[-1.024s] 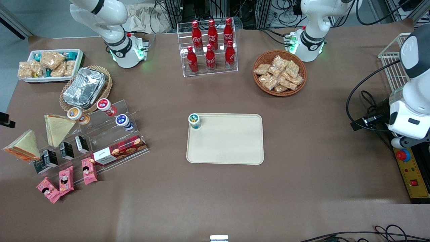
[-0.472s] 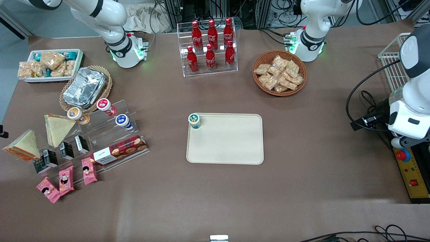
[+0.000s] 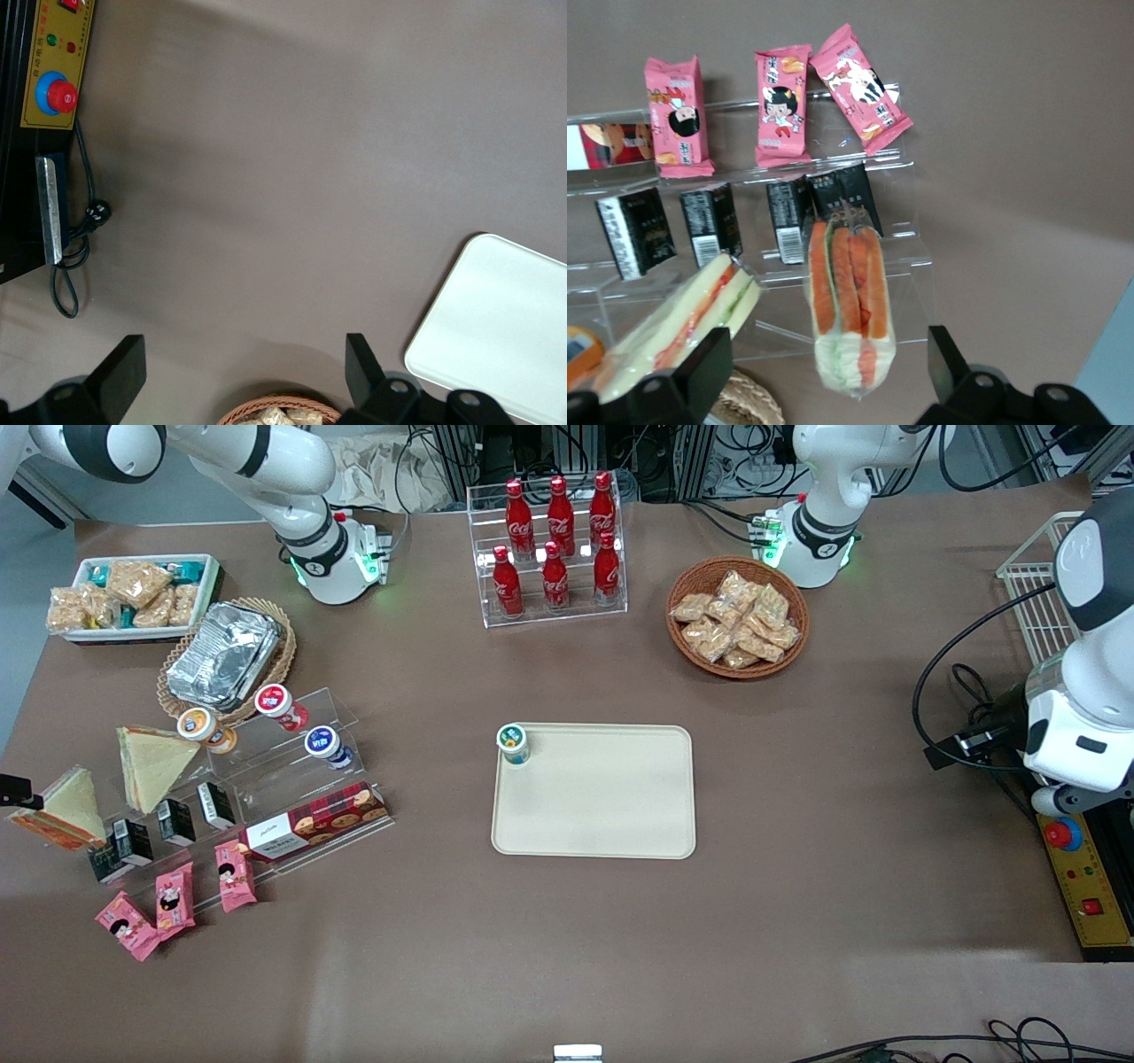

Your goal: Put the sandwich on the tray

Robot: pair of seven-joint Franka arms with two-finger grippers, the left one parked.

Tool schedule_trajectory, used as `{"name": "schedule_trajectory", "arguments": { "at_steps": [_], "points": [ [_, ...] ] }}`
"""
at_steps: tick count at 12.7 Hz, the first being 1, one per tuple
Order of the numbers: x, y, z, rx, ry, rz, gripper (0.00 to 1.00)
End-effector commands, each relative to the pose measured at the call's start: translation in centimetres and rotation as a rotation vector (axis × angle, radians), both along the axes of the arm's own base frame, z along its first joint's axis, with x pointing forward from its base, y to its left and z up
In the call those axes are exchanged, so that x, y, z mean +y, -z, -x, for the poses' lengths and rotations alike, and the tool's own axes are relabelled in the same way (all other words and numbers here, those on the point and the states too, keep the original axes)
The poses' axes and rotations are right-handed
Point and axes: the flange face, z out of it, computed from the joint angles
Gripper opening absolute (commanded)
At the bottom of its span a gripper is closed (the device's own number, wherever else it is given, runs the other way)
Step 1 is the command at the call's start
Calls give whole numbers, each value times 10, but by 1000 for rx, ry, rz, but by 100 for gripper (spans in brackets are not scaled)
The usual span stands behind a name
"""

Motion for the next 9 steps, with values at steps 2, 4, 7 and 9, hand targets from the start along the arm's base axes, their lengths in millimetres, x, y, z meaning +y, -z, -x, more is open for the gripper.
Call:
{"name": "schedule_trajectory", "arguments": {
  "at_steps": [2, 4, 7, 9],
  "points": [
    [-12, 11, 4, -2, -47, 4, 98],
    [-13, 33, 6, 22, -75, -7, 98],
    [-11, 49, 12, 50, -86, -29, 98],
    [-9, 54, 10, 57, -101, -31, 98]
  ]
}}
